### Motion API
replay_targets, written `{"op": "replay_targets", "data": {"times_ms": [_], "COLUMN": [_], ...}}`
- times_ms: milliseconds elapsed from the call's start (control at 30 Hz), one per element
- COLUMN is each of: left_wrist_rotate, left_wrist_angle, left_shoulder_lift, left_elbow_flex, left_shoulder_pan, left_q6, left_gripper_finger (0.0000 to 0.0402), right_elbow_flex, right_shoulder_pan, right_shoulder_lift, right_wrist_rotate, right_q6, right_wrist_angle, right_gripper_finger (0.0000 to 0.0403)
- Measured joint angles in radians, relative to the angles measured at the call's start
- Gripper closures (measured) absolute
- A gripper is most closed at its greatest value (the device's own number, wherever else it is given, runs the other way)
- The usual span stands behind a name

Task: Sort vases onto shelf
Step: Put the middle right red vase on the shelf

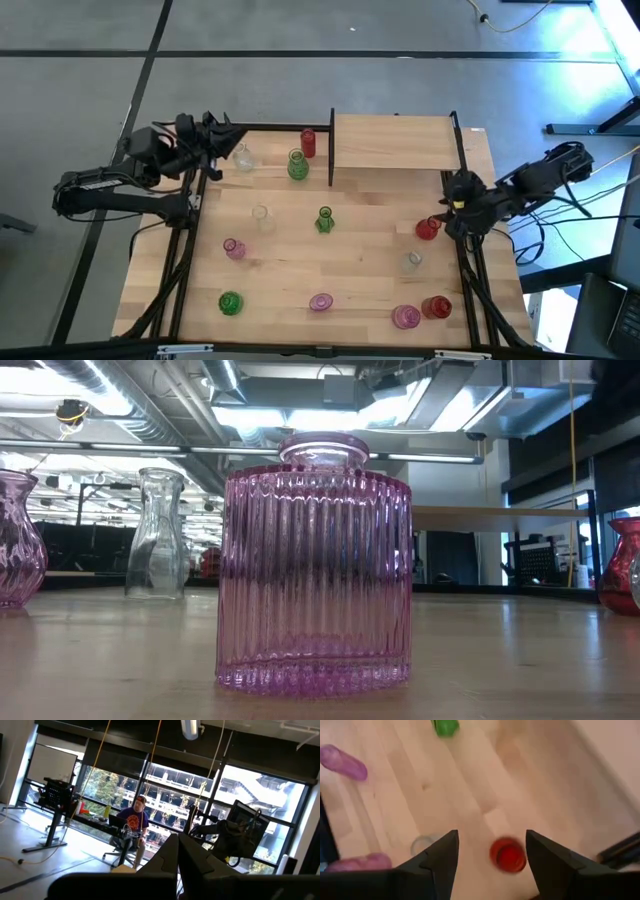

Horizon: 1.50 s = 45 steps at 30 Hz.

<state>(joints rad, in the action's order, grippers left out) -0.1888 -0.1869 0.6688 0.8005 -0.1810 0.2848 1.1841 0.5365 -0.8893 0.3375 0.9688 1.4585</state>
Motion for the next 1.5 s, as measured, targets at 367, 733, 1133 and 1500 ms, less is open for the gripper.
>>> {"op": "replay_targets", "data": {"times_ms": [367, 733, 1133, 1500], "left_wrist_rotate": [0.027, 0.027, 0.027, 0.021], "left_wrist_angle": [0.042, 0.046, 0.045, 0.044], "left_shoulder_lift": [0.0, 0.0, 0.0, 0.006], "left_elbow_flex": [0.0, 0.0, 0.0, 0.0], "left_shoulder_pan": [0.001, 0.0, 0.0, 0.0], "left_q6": [0.001, 0.001, 0.023, 0.027], "left_gripper_finger": [0.0401, 0.0401, 0.0401, 0.0401], "right_elbow_flex": [-0.296, -0.424, -0.453, -0.453], "right_shoulder_pan": [0.001, -0.001, -0.001, -0.001], "right_shoulder_lift": [0.148, 0.191, 0.191, 0.165], "right_wrist_rotate": [-0.068, -0.121, -0.042, -0.096], "right_q6": [0.233, 0.332, 0.515, 0.695], "right_wrist_angle": [-0.139, -0.162, -0.152, -0.08], "right_gripper_finger": [0.0196, 0.0195, 0.0135, 0.0267]}}
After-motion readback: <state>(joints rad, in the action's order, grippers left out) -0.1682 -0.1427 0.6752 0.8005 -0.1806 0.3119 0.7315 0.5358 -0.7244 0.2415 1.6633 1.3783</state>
